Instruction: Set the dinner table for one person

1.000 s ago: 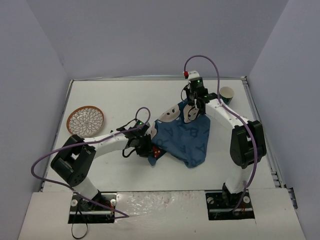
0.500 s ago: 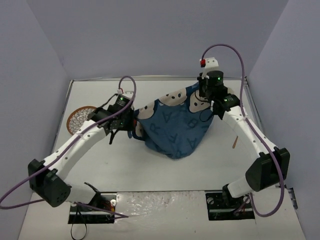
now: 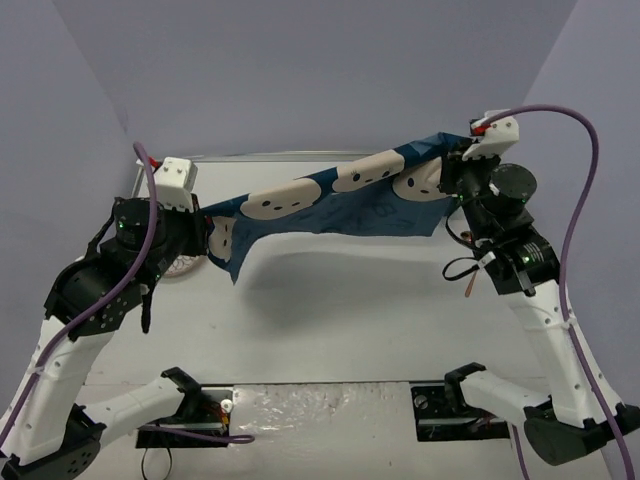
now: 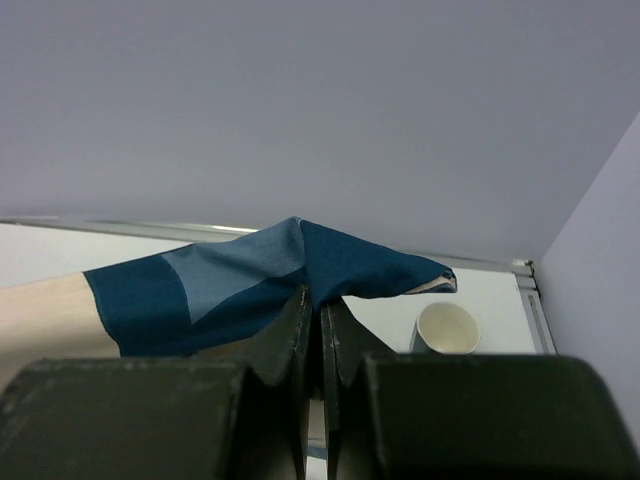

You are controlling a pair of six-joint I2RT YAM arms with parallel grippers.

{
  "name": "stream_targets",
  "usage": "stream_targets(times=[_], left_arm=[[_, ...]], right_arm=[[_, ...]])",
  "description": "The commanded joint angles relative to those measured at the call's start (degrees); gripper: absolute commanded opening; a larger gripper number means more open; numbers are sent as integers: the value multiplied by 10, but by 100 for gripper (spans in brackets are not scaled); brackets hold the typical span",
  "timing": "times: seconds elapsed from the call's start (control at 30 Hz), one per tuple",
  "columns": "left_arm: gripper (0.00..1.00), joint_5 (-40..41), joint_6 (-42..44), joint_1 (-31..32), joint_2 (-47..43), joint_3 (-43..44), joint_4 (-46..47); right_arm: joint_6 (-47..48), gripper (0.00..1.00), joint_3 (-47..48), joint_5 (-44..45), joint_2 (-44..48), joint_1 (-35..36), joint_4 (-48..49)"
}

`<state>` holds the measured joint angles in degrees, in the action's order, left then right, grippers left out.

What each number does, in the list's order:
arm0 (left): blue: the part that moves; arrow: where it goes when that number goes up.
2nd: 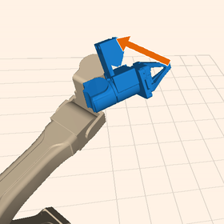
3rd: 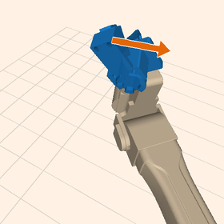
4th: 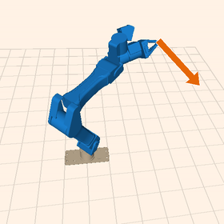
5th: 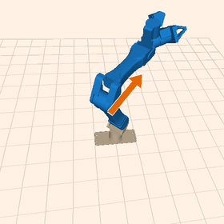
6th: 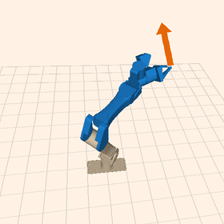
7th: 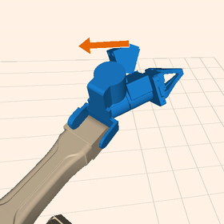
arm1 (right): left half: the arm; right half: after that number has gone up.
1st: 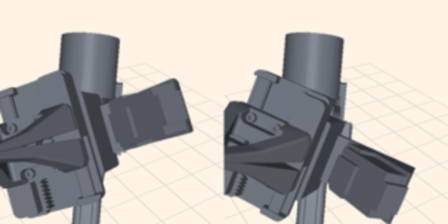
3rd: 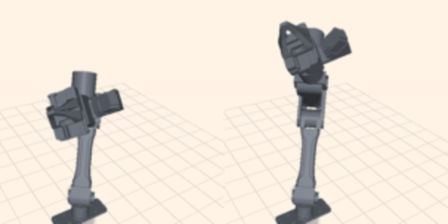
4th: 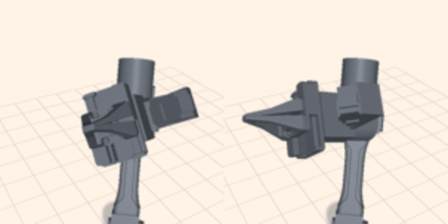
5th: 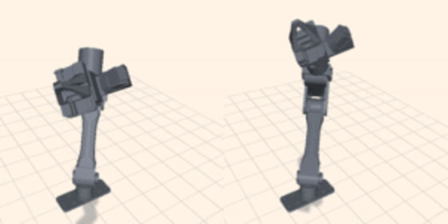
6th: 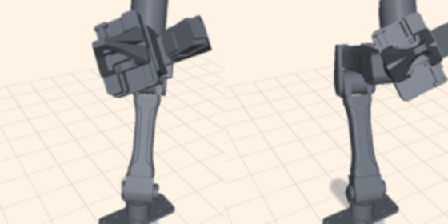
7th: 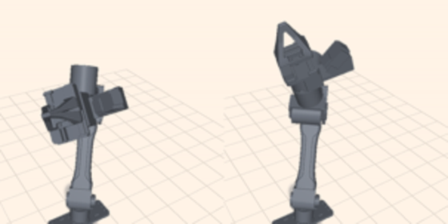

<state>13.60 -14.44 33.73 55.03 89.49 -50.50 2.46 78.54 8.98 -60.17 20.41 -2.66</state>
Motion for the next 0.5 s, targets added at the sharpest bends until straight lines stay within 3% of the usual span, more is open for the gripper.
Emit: stream_targets(times=[0.0,0.13,0.23,0.37,0.47], left_arm=[[0,-28,12,-7,-38,21,-49],[0,-53,3,-7,-54,26,-59],[0,-26,0,-7,-42,7,-61],[0,32,-18,-12,4,-56,-33],[0,32,-54,-36,49,-125,18]], right_arm=[[6,0,12,43,59,-11,2],[-9,0,17,57,73,-11,-39],[-15,0,21,93,60,-11,-54],[-23,0,27,128,-3,-11,-69],[-25,0,29,116,-86,-22,-69]])
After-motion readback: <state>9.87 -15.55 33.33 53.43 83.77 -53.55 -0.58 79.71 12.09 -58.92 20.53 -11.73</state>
